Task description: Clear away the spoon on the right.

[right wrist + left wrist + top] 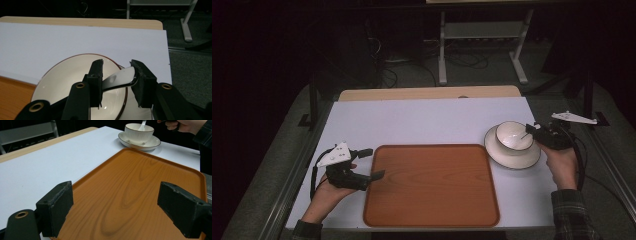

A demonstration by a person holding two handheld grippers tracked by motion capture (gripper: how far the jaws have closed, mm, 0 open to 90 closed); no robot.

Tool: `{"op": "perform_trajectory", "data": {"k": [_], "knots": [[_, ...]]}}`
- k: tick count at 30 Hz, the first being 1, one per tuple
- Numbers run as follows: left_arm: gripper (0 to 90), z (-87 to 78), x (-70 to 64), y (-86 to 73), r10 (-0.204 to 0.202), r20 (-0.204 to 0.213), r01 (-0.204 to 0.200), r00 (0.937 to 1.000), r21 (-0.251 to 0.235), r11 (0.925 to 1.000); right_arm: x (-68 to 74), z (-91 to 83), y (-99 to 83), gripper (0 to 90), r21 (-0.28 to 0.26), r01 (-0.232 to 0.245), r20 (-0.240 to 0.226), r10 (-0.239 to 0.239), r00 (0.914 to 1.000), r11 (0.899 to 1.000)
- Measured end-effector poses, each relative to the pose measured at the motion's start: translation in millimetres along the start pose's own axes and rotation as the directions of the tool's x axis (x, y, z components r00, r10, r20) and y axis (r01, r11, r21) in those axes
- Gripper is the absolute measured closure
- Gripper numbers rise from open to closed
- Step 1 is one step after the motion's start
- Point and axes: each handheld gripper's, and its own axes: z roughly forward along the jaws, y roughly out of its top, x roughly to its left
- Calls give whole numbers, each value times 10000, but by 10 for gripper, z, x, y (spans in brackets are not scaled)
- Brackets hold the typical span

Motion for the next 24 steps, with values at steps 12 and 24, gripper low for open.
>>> {"op": "perform_trajectory", "data": {"k": [12,24], "knots": [[129,0,-2,2,6,-1,-6,10000,-1,10000,93,27,76,694,-241,20,-456,-31,9990,9997],[128,-13,5,3,-8,-24,8,10000,-25,10000,171,12,158,770,-580,175,-682,-215,9974,9982]]}}
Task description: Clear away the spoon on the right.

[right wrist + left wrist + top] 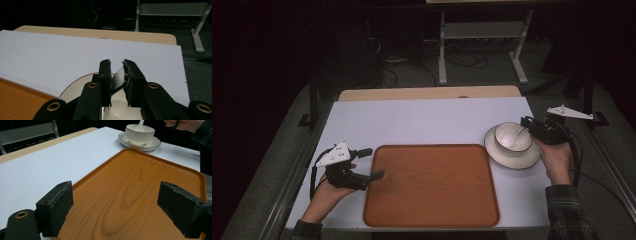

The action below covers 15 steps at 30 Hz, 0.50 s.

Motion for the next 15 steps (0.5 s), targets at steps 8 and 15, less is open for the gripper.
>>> {"op": "perform_trajectory", "data": {"k": [8,15], "knots": [[129,-6,2,4,12,-21,-12,10000,-20,10000,44,-16,42,839,-233,105,-259,-111,9996,9997],[128,-6,6,2,8,-16,-8,10000,-30,10000,55,-23,60,849,-254,188,-274,-195,9994,9995]]}}
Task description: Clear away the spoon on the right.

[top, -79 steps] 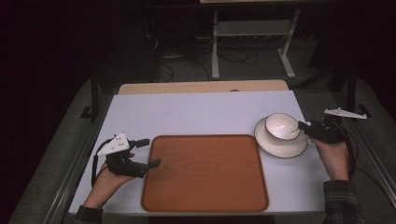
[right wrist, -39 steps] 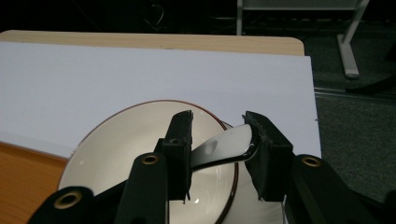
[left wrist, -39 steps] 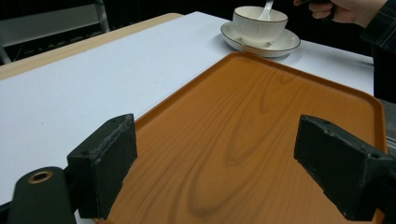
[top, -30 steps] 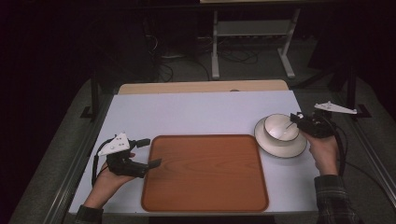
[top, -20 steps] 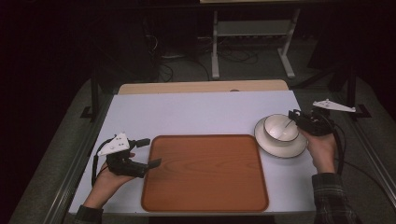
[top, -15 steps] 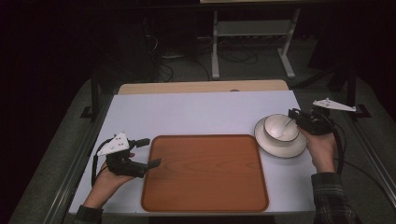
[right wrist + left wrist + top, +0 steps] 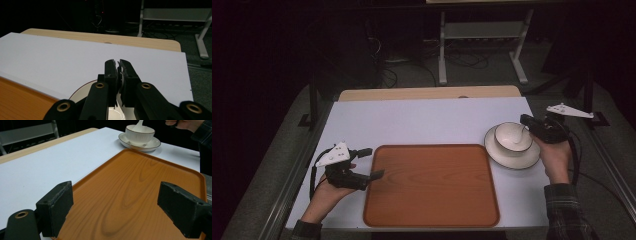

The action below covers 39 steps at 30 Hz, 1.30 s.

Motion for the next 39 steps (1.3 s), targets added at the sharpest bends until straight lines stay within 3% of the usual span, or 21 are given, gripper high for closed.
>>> {"op": "perform_trajectory", "data": {"k": [11,21,27,31,39], "knots": [[128,-6,7,0,16,1,-16,10000,2,10000,65,-97,113,850,-259,351,-214,-357,9991,9990],[128,-12,8,1,14,-8,-14,10000,-6,10000,281,-265,287,851,-756,1006,-557,-1049,9929,9921],[128,-14,8,0,18,-20,-18,10000,2,10000,430,-330,355,851,-949,1404,-862,-1487,9851,9855],[128,-16,7,0,8,-20,-8,10000,-13,10000,512,-371,385,851,-1032,1429,-1269,-1555,9797,9844],[128,-23,5,7,25,-12,-25,10000,-53,10000,702,-368,367,851,-842,1765,-2098,-1906,9590,9807]]}}
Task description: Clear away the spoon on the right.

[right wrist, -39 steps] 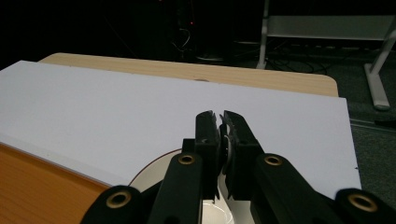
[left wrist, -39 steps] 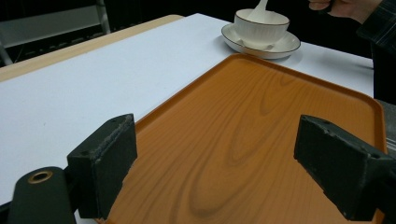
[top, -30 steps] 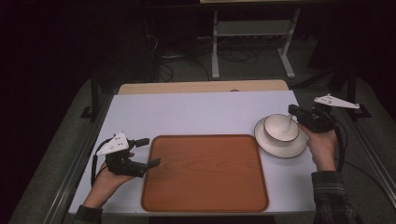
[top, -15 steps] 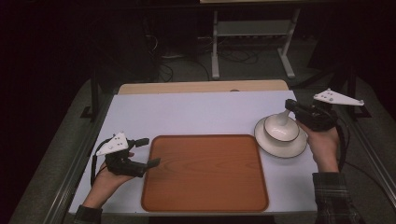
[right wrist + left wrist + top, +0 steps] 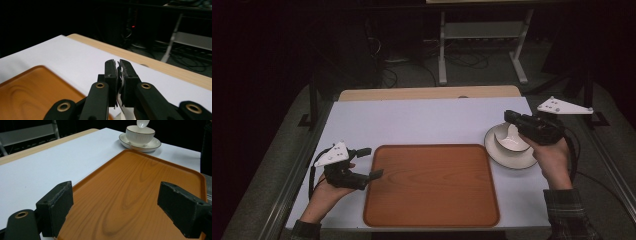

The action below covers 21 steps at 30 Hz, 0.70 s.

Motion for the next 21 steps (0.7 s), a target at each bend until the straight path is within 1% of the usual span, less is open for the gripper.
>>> {"op": "perform_trajectory", "data": {"k": [4,7,11,15,21], "knots": [[128,-9,2,2,1,-17,-1,10000,-11,10000,79,26,-17,852,198,73,-508,-63,9987,9998],[128,-15,1,5,-3,-23,3,10000,-25,10000,126,45,-38,851,347,43,-975,-9,9952,9994],[128,-14,1,5,9,-27,-9,10000,-5,10000,180,57,-53,851,505,128,-1367,-58,9906,9986],[128,-15,1,7,16,-10,-16,10000,-29,10000,252,66,-77,851,700,184,-1773,-57,9841,9974],[128,-15,-5,12,46,-1,-46,10000,-35,10000,406,125,-181,851,1237,597,-2307,-298,9726,9905]]}}
